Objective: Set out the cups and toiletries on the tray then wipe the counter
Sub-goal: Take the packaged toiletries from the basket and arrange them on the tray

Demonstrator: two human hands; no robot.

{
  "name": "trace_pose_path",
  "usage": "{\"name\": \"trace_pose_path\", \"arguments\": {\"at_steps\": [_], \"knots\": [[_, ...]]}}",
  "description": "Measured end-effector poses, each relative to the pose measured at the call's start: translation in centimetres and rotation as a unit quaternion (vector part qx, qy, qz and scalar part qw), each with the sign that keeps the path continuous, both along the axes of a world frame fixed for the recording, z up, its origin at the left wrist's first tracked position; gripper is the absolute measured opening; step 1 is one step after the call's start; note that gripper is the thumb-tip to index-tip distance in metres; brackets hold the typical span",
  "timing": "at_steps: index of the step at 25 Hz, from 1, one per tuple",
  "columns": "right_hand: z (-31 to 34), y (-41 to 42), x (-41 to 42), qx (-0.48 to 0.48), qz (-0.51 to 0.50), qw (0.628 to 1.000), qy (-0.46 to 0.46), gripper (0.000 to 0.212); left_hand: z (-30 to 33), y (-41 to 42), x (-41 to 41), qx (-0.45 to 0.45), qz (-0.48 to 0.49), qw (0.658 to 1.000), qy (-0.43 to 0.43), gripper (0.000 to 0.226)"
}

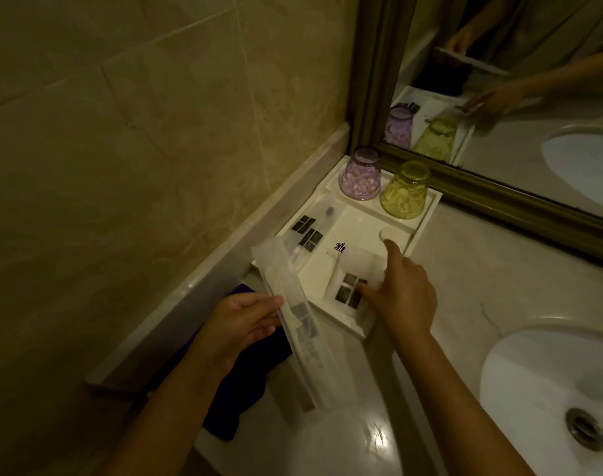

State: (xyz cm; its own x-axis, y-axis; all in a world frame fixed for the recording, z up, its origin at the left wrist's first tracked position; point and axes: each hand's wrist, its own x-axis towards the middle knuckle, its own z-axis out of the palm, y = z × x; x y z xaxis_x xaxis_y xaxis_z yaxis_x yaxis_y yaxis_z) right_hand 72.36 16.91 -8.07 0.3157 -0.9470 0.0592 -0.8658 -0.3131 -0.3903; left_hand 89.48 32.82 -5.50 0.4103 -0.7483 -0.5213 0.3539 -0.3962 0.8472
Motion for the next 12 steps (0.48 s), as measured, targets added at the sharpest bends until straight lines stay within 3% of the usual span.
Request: {"name": "trace_pose_path", "arguments": {"at_steps": [3, 6, 12], "knots": [[-0.5, 0.3, -0.7, -0.105, 0.094, 0.99, 0.018, 0.064, 0.0, 0.0, -0.1, 0.002, 0.003, 1.0, -0.004, 0.018], [-1.4, 0.5, -0.7, -0.04, 0.219, 0.973, 0.057, 0.052, 0.0, 0.0, -0.4, 0.003, 0.005, 1.0, -0.003, 0.016], [-2.7, 1.9, -1.7, 0.008, 0.189, 0.98, 0.06, 0.044, 0.0, -0.1, -0.4, 0.013, 0.005, 1.0, -0.005, 0.015]]}}
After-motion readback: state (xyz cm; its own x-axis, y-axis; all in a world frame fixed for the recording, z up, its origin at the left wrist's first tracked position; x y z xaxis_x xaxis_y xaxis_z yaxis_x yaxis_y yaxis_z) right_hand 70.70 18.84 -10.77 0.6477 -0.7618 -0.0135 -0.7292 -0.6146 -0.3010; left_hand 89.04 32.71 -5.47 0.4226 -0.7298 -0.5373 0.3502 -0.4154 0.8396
